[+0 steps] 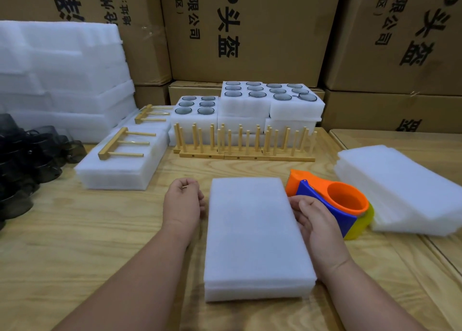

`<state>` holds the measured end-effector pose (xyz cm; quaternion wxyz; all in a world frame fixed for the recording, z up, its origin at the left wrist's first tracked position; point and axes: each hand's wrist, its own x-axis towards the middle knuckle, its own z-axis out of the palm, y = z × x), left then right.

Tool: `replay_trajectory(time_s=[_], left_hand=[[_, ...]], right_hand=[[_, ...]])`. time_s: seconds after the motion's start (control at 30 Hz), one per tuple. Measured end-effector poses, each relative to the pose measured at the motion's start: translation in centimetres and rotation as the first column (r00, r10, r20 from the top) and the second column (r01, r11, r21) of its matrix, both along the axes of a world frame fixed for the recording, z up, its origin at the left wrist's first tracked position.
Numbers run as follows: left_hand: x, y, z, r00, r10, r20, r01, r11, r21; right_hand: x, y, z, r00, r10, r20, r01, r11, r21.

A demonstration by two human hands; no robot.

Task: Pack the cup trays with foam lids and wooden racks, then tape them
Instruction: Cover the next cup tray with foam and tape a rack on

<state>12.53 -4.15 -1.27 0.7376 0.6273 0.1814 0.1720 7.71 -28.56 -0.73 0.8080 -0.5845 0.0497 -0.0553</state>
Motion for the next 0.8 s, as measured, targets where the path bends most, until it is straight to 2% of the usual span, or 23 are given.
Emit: replay_trajectory(time_s=[0.17,0.3,0.37,0.47,0.67,0.8], left_hand=[[2.6,0.8,-0.1,1.0,-0.005,-0.028,0.009,0.987,0.158],[5.7,1.2,-0.1,0.999,0.045,0.019,-0.049,0.946,0.322],[7.4,1.2,0.0,0.998,0.063,0.031,-0.071,0.893,0.445],[9.6,1.6,0.0,0.999,0.035,-0.038,-0.003,0.78,0.626],[13.7,2.9,-0.1,0.99,-0.013,-0.138,0.111,0.667,0.737],[15.2,3.0,-0.1,0.98,-0.016,-0.197,0.176,0.524,0.833]], right_hand=[[0.1,-0.1,0.0,1.0,0.013,0.002,-0.013,1.0,0.023],[0.3,0.0,-0.1,1.0,-0.004,-0.002,0.004,0.997,0.079],[0.4,0.0,-0.2,1.0,-0.021,-0.018,0.023,0.995,0.093],[0.7,0.1,-0.2,0.999,-0.026,-0.037,0.031,0.992,0.125],[1.7,-0.4,-0.7,0.996,0.06,-0.06,-0.047,0.981,0.19],[2.3,-0.3,-1.0,0.996,0.069,-0.051,-0.059,0.981,0.184]])
